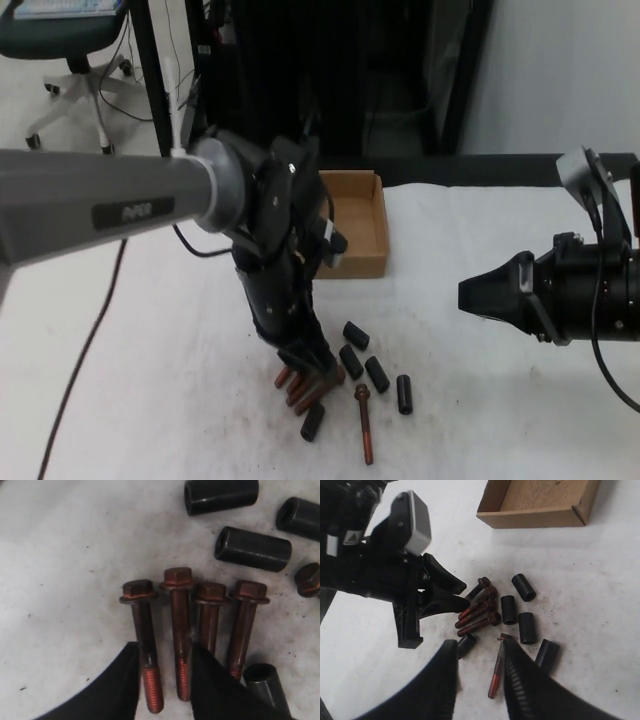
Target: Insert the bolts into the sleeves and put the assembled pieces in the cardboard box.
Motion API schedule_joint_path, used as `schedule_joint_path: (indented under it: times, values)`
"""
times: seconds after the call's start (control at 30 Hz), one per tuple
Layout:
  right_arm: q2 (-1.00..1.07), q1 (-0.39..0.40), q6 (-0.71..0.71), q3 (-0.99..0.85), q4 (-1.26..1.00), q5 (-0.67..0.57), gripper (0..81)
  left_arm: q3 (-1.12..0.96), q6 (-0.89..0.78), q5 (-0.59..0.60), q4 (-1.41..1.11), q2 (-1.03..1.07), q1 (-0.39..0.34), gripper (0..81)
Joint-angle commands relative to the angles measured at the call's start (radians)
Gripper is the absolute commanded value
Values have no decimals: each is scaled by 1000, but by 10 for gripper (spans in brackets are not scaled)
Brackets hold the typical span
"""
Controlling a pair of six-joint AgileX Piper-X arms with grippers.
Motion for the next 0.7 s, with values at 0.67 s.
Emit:
schedule_joint_path:
  times: [0.67]
  values:
    - [-2,3,-6,-12,-10,-13,289,-6,28,-105,-68,57,-10,304]
